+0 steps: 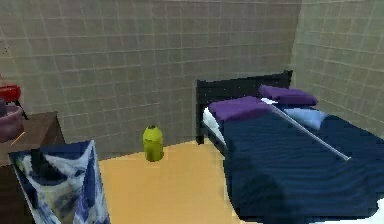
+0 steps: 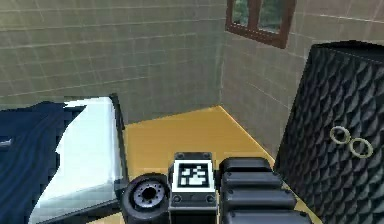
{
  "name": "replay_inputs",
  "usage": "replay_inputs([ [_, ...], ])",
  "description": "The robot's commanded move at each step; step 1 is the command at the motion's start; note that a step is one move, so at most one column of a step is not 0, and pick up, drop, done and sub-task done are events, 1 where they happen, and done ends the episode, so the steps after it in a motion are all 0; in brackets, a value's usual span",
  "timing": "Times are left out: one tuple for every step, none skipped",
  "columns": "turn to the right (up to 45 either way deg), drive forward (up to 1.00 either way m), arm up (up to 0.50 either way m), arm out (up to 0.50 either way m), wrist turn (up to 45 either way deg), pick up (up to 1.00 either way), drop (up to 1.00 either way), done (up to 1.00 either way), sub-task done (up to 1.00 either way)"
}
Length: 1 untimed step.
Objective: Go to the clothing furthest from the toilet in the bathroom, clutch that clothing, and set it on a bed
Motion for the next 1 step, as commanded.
replay_inputs([
  [0.0,1.0,0.0,0.0,0.0,0.0,0.0,0.0,0.0],
])
